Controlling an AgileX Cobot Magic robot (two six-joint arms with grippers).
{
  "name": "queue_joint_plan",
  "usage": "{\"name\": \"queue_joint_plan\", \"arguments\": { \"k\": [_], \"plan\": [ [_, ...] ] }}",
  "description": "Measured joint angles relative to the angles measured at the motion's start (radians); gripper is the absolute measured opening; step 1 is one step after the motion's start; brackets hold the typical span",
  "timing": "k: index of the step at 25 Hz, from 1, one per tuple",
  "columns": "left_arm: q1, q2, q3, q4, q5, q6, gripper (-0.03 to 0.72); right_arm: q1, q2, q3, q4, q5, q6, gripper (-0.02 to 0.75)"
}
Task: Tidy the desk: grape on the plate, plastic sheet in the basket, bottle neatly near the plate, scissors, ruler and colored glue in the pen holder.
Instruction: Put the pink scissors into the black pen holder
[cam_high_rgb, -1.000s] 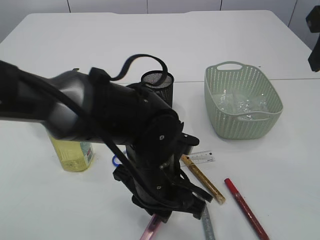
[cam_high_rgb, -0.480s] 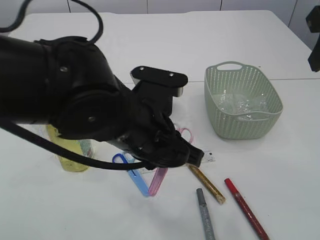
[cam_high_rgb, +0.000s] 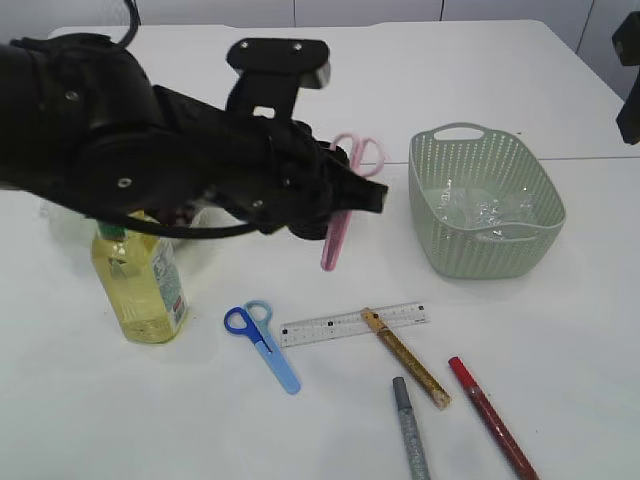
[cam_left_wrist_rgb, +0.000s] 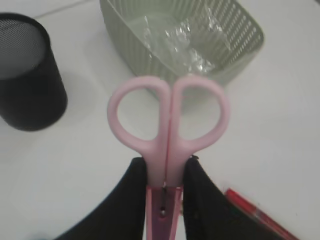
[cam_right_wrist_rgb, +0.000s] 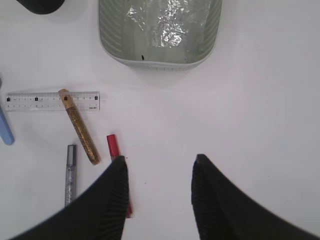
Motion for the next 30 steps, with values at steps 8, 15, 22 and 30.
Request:
{"name": "queue_joint_plan", "arguments": {
  "k": [8,15,22,30],
  "plan": [
    [0.141,0.0,-0.013,0.008,-0.246,0.0,0.137,0.0,0.0,0.0,0.002,0.0,0.0,0.313],
    [0.211,0.054,-0.149,0.038,-0.302,-0.002,0.137,0.0,0.0,0.0,0.0,0.0,0.0,0.313],
    [0.259,0.189,-0.295,0.079,-0.306,-0.002,0.137,0.0,0.0,0.0,-0.004,0.0,0.0,0.313],
    [0.297,0.326,-0.38,0.093,-0.333,-0.002,0.137,0.0,0.0,0.0,-0.006,0.0,0.0,0.313]
  ]
}}
